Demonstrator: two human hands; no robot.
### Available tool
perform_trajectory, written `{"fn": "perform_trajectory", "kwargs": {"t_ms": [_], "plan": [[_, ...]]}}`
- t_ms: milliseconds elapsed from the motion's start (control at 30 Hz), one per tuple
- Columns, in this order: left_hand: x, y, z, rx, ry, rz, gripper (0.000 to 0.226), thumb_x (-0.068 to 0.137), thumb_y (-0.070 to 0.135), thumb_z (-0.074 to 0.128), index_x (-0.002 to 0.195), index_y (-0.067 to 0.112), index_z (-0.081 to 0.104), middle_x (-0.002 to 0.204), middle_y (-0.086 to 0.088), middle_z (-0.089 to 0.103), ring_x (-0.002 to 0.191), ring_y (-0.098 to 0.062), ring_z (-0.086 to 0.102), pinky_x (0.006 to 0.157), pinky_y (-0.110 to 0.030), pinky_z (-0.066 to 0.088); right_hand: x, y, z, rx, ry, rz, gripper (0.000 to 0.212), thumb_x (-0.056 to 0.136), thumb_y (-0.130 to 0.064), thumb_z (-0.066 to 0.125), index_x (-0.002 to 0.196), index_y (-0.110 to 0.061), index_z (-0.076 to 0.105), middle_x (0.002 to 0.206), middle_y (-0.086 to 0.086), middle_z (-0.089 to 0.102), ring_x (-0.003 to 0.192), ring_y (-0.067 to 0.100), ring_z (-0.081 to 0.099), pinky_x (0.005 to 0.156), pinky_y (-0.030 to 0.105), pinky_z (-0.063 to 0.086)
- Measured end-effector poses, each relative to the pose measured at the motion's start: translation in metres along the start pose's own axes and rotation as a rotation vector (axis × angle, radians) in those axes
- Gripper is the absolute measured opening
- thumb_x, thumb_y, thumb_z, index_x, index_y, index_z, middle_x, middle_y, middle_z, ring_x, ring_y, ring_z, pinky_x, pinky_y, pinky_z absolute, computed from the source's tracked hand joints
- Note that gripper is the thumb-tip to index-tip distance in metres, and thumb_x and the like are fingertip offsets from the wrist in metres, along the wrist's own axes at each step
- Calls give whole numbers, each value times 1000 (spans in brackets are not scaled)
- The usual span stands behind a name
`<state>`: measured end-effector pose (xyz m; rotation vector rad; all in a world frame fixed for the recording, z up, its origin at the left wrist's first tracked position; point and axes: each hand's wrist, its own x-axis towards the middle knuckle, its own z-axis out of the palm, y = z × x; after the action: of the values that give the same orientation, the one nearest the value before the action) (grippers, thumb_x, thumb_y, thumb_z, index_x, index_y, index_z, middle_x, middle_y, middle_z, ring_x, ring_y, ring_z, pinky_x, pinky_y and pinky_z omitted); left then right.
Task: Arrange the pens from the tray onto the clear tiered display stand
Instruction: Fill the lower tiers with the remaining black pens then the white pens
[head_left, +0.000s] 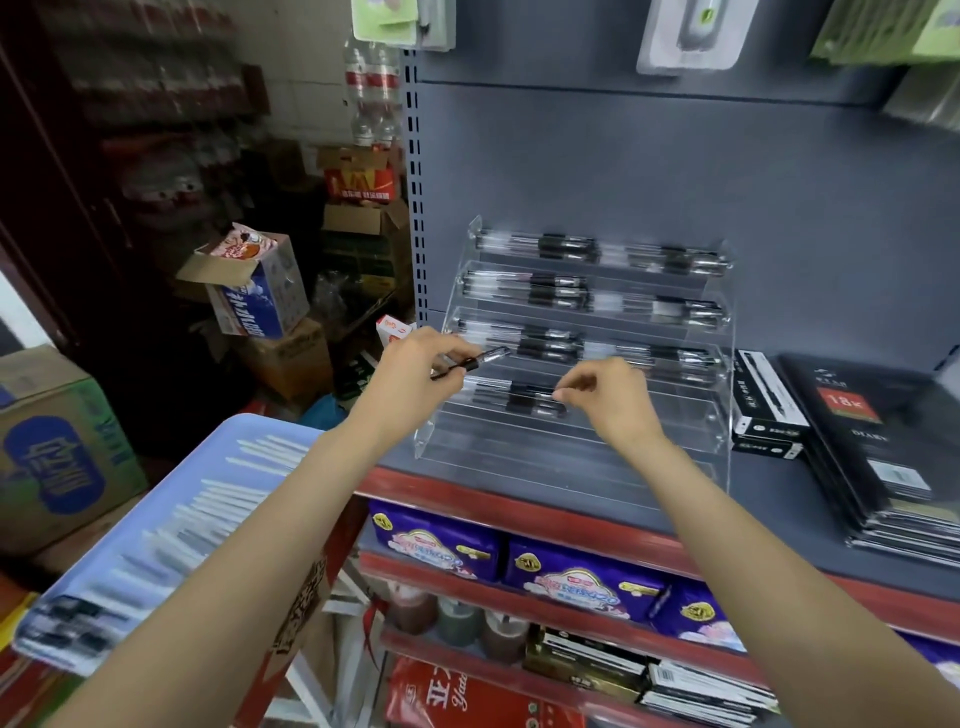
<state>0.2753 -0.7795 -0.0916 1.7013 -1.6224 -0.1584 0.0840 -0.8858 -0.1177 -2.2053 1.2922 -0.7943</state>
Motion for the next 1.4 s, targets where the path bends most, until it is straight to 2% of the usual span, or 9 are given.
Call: {"fn": "perform_trajectory", "kwargs": {"t_ms": [233, 333, 500, 700, 800, 900, 1033, 1233, 1400], "plan": [[5, -1, 4, -56, -20, -35, 16, 84, 11, 66, 100, 12, 68, 92, 0, 67, 82, -8, 61, 71, -3, 45, 10, -4, -5, -54, -128, 25, 5, 81, -9, 71, 83, -7, 74, 79, 0, 65, 76, 9, 55, 56, 6, 37], [7, 4, 6, -51, -46, -35, 12, 84, 15, 67, 96, 15, 68, 84, 7, 64, 76, -2, 59, 68, -4, 45, 9, -3, -8, -17, -138, 36, 7, 84, -12, 68, 86, -10, 74, 80, -2, 65, 79, 9, 57, 70, 15, 42], [14, 10, 14, -26, -65, -11, 10, 84, 17, 67, 94, 16, 70, 77, 14, 60, 71, -1, 57, 64, -1, 42, -3, -11, -21, 409, -62, -1, 10, 90, -17, 61, 96, -19, 68, 81, -2, 68, 70, 8, 66, 69, 17, 53], [23, 21, 27, -51, -85, 39, 11, 85, 18, 66, 95, 16, 69, 86, 8, 64, 79, -2, 57, 71, -2, 41, -5, -9, -30, 495, -24, -80, 15, 84, -3, 65, 82, -16, 71, 75, 0, 70, 66, 6, 67, 68, 14, 53], [27, 10, 26, 35, -60, 21, 14, 87, 14, 64, 100, 13, 68, 96, 1, 66, 87, -8, 58, 84, -18, 47, -1, 4, -31, 507, 121, 1, 17, 83, -5, 67, 78, -21, 71, 73, -1, 70, 65, 9, 65, 70, 18, 53], [29, -6, 25, 167, 4, -12, 23, 89, 12, 60, 111, 12, 64, 112, -3, 62, 106, -18, 56, 95, -33, 46, 3, 12, -22, 426, 205, 63, 9, 83, -8, 68, 83, -14, 74, 73, -2, 69, 66, 6, 63, 75, 19, 50], [28, -12, 28, 303, -44, 1, 30, 92, 9, 53, 122, 13, 58, 124, -5, 55, 119, -25, 47, 98, -39, 42, 5, 8, -5, 207, 227, 24, 8, 84, -11, 68, 87, -11, 75, 81, -5, 69, 72, 4, 60, 70, 6, 41], [24, -22, 38, 512, -250, 153, 38, 98, 19, 40, 135, 22, 47, 135, 4, 48, 126, -20, 42, 99, -35, 35, 10, 2, 14, -75, 175, -87, 8, 85, -16, 67, 88, -14, 73, 89, 1, 71, 81, 15, 63, 76, 31, 52], [22, -29, 45, 630, -221, 195, 39, 101, 33, 32, 136, 26, 44, 133, 6, 48, 124, -18, 44, 108, -30, 20, 14, 0, 20, -207, 146, -122, 11, 88, -9, 62, 93, -7, 72, 97, 7, 65, 89, 21, 60, 73, 25, 45]]}}
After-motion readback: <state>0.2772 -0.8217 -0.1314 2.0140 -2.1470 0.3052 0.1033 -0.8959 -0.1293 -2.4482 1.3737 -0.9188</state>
